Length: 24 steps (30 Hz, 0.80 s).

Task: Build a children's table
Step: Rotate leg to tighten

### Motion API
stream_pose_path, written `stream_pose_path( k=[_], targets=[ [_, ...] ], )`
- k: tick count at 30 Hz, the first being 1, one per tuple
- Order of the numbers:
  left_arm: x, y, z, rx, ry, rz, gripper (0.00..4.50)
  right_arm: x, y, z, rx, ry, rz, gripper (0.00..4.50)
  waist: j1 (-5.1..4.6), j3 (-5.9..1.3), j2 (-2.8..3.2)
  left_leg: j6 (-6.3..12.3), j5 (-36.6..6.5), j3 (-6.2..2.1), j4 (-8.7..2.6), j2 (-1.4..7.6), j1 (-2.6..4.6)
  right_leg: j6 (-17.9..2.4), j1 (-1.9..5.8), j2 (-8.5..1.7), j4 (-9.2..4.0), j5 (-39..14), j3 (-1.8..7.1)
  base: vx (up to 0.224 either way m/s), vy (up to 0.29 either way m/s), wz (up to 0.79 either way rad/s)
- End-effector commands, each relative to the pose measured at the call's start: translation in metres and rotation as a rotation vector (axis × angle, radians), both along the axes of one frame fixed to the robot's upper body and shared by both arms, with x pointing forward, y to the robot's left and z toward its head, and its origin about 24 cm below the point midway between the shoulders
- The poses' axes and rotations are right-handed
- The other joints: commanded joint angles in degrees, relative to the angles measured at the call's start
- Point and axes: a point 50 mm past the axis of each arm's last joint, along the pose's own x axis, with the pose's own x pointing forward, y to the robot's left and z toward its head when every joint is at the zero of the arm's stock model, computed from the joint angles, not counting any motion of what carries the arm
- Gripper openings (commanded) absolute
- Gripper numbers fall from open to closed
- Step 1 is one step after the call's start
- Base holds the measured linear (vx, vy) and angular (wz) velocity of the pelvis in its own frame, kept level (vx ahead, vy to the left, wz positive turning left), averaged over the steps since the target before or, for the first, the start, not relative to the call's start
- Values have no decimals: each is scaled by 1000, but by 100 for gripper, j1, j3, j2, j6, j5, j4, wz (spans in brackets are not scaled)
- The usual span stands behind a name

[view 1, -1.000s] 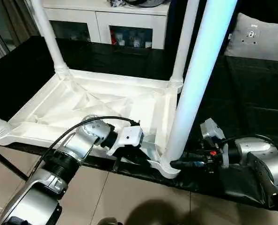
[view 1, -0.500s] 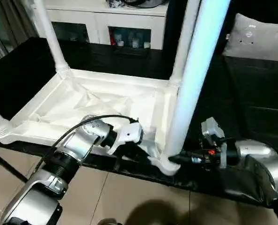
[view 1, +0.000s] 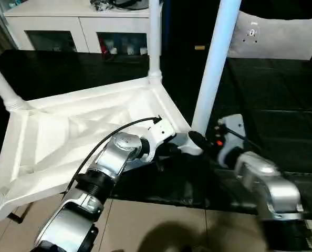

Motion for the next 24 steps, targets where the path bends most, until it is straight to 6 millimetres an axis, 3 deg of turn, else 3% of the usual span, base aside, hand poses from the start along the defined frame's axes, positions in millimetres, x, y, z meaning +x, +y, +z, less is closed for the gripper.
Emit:
stream_pose_path(
  k=[1,4,5,6,15,17,18,24],
  targets=[
    [6,-24,26,-120,-80,0,0,4,33,12,103,-41,81,266,43,-467,-68,598,20,-109,-331,208,-105,-407,460,-372,-404,-1500,315,0,0,0],
    [7,-26,26,-100,-102,20,0,7,38,14,93,-77,43,268,43,-482,-70,757,233,-113,-310,234,-114,-674,460,-399,-322,-969,350,0,0,0],
    [7,-25,25,-90,-107,21,0,7,37,13,75,-85,46,297,48,-479,-68,779,212,-104,-308,229,-100,-709,452,-394,-322,-959,346,0,0,0],
    [7,-24,24,-82,-111,23,0,6,36,13,63,-90,48,297,55,-473,-65,821,191,-97,-307,226,-101,-734,464,-402,-326,-987,353,0,0,0],
    [4,-7,20,-47,-121,-63,0,-2,13,13,8,-148,186,386,85,-437,-56,826,-85,-98,-322,223,-104,-563,490,-384,-405,-1436,333,0,0,0],
    [1,1,19,-32,-127,-140,0,-7,-2,14,-18,-156,285,404,107,-446,-26,846,-193,-100,-317,218,-94,-534,489,-400,-408,-1503,338,0,0,0],
    [0,4,19,-24,-127,-174,0,-10,-8,15,-31,-157,325,409,117,-434,-62,895,-205,-86,-310,214,-101,-494,496,-379,-412,-1522,345,0,0,0],
    [-8,15,19,11,-111,-335,0,-18,-34,19,-103,-131,514,448,209,-436,-45,860,-258,-79,-315,251,-70,-497,455,-390,-419,-1759,347,0,0,0]
  ],
)
